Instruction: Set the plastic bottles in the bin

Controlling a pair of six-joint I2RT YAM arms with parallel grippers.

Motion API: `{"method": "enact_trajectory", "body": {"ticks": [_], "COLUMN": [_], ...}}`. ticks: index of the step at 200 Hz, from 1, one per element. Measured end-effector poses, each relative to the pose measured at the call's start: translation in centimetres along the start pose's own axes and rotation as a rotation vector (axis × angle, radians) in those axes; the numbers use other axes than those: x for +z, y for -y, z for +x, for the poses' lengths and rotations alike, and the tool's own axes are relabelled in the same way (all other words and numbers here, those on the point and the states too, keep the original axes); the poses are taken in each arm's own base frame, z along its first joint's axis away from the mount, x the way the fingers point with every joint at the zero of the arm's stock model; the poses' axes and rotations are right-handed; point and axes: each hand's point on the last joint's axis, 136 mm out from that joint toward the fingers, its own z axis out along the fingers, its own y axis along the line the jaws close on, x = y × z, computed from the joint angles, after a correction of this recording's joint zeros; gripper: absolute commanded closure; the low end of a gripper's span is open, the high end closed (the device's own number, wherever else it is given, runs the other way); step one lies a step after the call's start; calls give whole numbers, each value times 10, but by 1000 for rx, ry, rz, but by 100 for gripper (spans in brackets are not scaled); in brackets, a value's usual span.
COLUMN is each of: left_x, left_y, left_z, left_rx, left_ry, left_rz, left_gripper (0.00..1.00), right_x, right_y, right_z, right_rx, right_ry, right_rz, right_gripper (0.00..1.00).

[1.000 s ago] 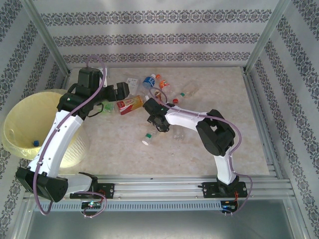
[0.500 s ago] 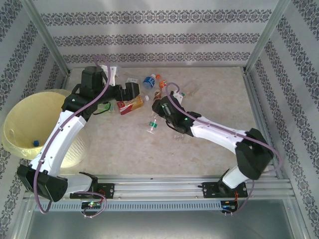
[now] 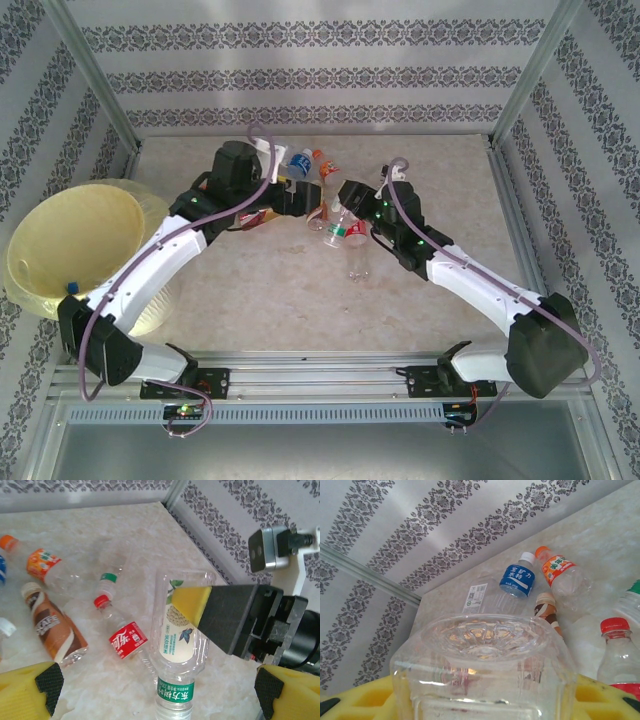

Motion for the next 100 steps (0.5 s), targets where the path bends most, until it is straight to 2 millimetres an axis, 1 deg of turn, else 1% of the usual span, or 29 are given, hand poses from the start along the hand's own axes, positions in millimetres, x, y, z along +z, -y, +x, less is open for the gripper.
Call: {"method": "enact_trajectory", "body": {"ticks": [20,39,63,80,100], "left_x": [24,48,74,87,93], "left_y": [3,6,17,23,29], "left_z": [8,18,32,38,39], "left_rx": [3,4,8,20,47], "left_ry": [-26,-46,-76,-80,-51], "left_rz": [29,74,154,192,219], "left_gripper": [1,1,1,0,0], "right_x": [-3,-7,-9,-10,-10], "right_y": [6,4,1,0,-3], "right_z": [-4,-11,-21,-25,-26], "right_rx": [7,11,26,48,73], "right_ry": [-4,-2,7,6,-2], "right_rz": [-14,-44,-81,-104,-125], "right_gripper": [52,51,51,51,51]}}
